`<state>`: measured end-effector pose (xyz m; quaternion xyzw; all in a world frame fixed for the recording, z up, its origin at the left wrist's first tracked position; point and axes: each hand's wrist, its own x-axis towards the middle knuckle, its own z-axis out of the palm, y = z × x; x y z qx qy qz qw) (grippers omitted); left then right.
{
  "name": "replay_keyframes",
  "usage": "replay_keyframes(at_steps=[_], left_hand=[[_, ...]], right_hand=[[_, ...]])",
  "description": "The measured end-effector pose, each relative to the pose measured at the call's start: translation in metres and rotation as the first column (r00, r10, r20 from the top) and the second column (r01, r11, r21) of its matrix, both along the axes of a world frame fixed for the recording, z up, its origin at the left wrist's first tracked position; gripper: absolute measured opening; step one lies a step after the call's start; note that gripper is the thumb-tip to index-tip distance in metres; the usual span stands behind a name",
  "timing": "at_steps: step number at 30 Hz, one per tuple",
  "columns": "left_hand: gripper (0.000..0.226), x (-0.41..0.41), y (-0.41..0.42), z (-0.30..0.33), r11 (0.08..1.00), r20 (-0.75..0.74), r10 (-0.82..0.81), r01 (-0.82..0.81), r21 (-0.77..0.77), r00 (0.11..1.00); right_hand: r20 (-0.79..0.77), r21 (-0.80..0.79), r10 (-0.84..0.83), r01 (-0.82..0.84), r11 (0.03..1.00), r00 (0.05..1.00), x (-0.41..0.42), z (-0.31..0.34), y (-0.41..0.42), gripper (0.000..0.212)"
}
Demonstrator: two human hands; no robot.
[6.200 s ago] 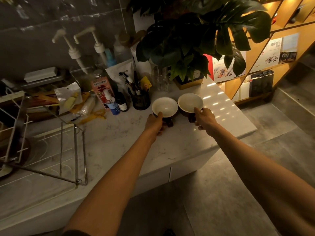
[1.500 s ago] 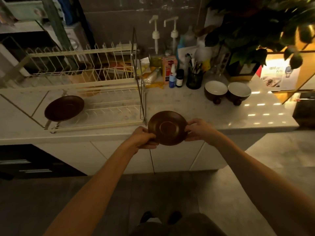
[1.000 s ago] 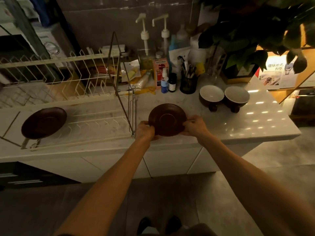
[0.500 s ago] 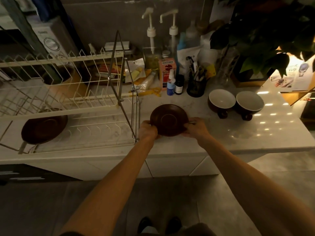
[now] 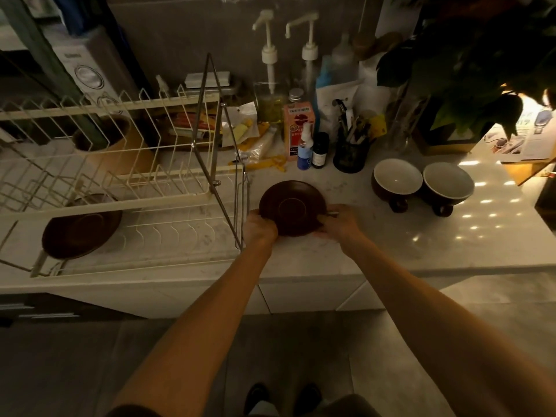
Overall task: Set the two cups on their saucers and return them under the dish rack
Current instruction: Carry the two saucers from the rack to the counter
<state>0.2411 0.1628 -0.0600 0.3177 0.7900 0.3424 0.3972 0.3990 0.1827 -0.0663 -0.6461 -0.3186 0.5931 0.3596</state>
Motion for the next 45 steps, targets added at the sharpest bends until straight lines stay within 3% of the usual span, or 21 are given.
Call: replay_keyframes(at_steps=[2, 6, 9, 14, 15, 17, 20, 23, 26, 27, 29, 35, 38, 42, 45], left_hand=[[0.039, -0.001, 0.001, 0.000, 1.000, -0.003, -0.019, 0.019, -0.008, 1.000], [0.041, -0.003, 0.001, 0.002, 0.997, 0.002, -0.073, 0.073, -0.027, 0.997], [0.043, -0.001, -0.003, 0.006, 0.991, -0.022, -0.132, 0.131, -0.038, 0.991], [0.047, 0.001, -0.018, 0.016, 0.980, -0.080, -0.201, 0.201, -0.014, 0.976], [0.047, 0.000, -0.023, 0.019, 0.970, -0.117, -0.241, 0.243, -0.002, 0.963], [0.045, -0.003, -0.035, 0.024, 0.937, -0.207, -0.338, 0.348, 0.013, 0.918], [0.043, -0.009, -0.058, 0.035, 0.857, -0.266, -0.496, 0.516, 0.004, 0.826], [0.044, -0.024, -0.079, 0.044, 0.732, -0.094, -0.681, 0.673, -0.108, 0.726], [0.050, -0.053, -0.098, 0.054, 0.543, 0.002, -0.826, 0.798, -0.261, 0.563], [0.051, -0.065, -0.106, 0.057, 0.506, -0.007, -0.849, 0.809, -0.298, 0.529], [0.051, -0.091, -0.119, 0.062, 0.517, -0.039, -0.841, 0.780, -0.351, 0.540], [0.053, -0.178, -0.149, 0.077, 0.672, -0.329, -0.739, 0.611, -0.419, 0.588], [0.053, -0.224, -0.167, 0.083, 0.747, -0.348, -0.658, 0.520, -0.414, 0.668], [0.052, -0.284, -0.190, 0.089, 0.881, -0.211, -0.419, 0.340, -0.328, 0.883], [0.047, -0.317, -0.199, 0.088, 0.964, -0.090, -0.200, 0.180, -0.195, 0.976]], right_hand=[[0.009, -0.009, 0.006, -0.006, 1.000, 1.000, -0.002, 0.000, 0.002, 0.025], [-0.011, -0.010, 0.001, -0.001, 1.000, 1.000, -0.006, 0.001, 0.000, 0.013], [0.011, -0.003, 0.008, -0.008, 1.000, 1.000, -0.007, 0.004, -0.005, 0.031], [0.297, 0.027, 0.116, -0.129, 0.991, 0.948, -0.006, 0.010, -0.018, 0.037], [0.432, 0.035, 0.166, -0.200, 0.979, 0.886, -0.006, 0.013, -0.020, 0.036], [0.696, -0.001, 0.267, -0.371, 0.929, 0.666, -0.007, 0.023, -0.028, 0.038], [0.886, -0.130, 0.327, -0.503, 0.855, 0.328, -0.016, 0.042, -0.044, 0.044], [0.919, -0.262, 0.389, -0.624, 0.736, 0.072, -0.030, 0.056, -0.059, 0.036], [0.845, -0.427, 0.527, -0.705, 0.566, -0.089, -0.052, 0.070, -0.077, 0.038], [0.825, -0.459, 0.549, -0.727, 0.510, -0.135, -0.062, 0.074, -0.083, 0.039], [0.812, -0.467, 0.553, -0.778, 0.420, -0.189, -0.085, 0.081, -0.096, 0.038], [0.865, -0.368, 0.450, -0.891, 0.265, -0.223, -0.168, 0.098, -0.117, 0.042], [0.862, -0.361, 0.452, -0.903, 0.233, -0.228, -0.208, 0.104, -0.122, 0.045], [0.787, -0.255, 0.615, -0.927, 0.274, -0.035, -0.258, 0.106, -0.120, 0.040], [0.734, -0.158, 0.668, -0.927, 0.342, 0.121, -0.286, 0.103, -0.115, 0.034]])
